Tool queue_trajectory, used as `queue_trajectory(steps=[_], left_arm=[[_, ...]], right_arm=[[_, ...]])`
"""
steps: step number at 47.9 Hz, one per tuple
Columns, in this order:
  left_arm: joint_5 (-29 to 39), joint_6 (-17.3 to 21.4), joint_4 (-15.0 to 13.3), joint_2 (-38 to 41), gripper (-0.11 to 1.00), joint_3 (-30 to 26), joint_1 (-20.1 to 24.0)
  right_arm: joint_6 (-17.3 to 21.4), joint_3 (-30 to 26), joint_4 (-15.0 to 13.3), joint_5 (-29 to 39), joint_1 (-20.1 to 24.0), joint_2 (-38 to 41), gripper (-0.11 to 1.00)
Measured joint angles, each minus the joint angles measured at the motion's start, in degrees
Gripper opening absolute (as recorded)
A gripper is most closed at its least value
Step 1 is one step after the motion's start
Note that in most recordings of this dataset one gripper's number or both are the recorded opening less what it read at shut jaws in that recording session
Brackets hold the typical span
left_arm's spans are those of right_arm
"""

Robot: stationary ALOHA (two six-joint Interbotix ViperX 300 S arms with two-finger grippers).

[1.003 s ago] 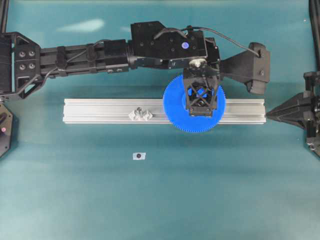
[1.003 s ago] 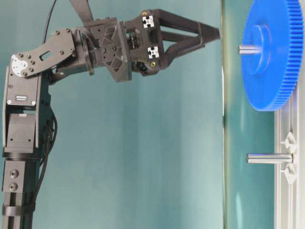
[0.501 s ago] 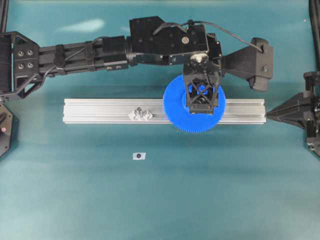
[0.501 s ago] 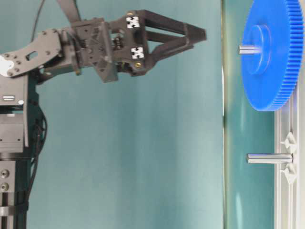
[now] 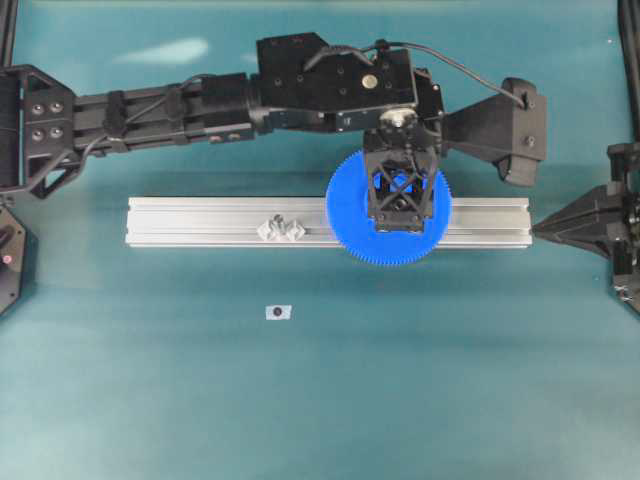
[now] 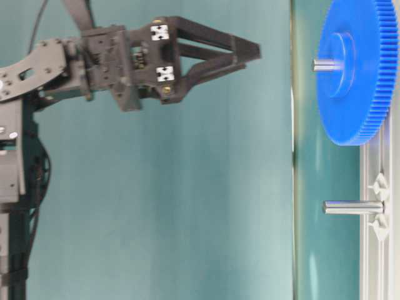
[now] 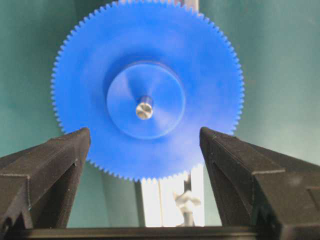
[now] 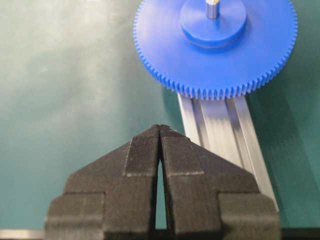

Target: Insert the large gear onto the shaft.

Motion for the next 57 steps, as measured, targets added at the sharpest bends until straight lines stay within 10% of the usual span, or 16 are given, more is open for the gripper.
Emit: queue_trajectory(steps=[57], left_arm=[[0.2,-2.9,0.0,-1.8,0.85,-0.1,-0.1]], right_arm=[[0.0,0.2,0.0,0.0,0.0,0.0,0.05]])
